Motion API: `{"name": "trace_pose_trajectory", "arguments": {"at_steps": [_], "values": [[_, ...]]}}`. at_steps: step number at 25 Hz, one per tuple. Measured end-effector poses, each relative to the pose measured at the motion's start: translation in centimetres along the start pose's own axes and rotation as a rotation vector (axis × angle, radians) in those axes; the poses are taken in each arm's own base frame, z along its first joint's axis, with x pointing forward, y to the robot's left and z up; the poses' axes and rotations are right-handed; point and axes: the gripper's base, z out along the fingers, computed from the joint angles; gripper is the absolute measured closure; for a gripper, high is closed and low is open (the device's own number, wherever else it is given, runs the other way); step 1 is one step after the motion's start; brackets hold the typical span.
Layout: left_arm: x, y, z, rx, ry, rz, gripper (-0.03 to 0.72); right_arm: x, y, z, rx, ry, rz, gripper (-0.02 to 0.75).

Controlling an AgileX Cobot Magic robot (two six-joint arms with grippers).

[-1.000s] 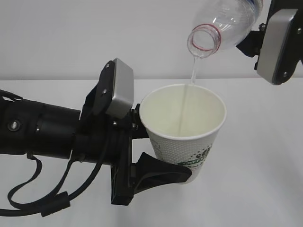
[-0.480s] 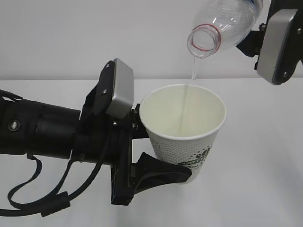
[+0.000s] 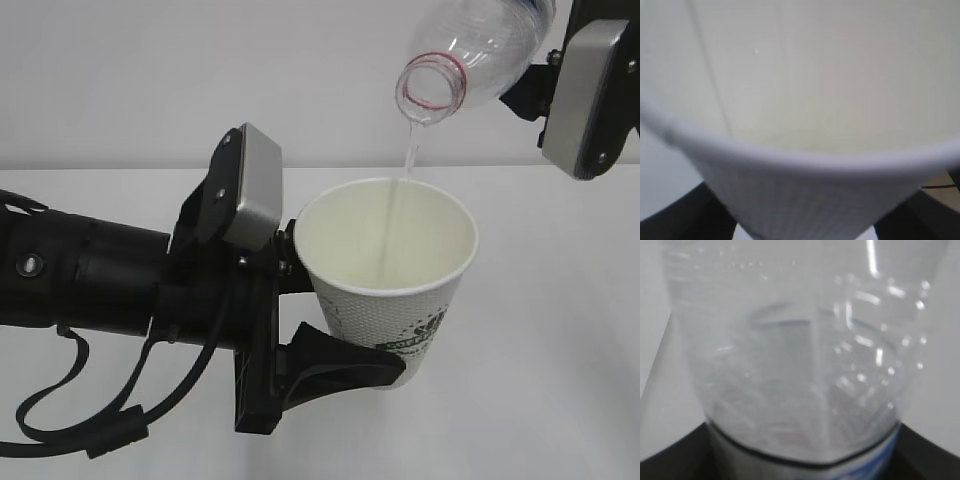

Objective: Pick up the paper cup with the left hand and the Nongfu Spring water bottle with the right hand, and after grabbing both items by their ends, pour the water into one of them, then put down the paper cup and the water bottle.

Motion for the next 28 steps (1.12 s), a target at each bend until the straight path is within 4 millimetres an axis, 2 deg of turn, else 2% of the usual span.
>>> {"name": "trace_pose_trajectory", "arguments": {"at_steps": [28], "values": [[0.0, 0.0, 0.0, 0.0, 0.0, 0.0, 0.145, 0.0, 0.0, 0.0, 0.0, 0.0, -0.003, 0.253]]}}
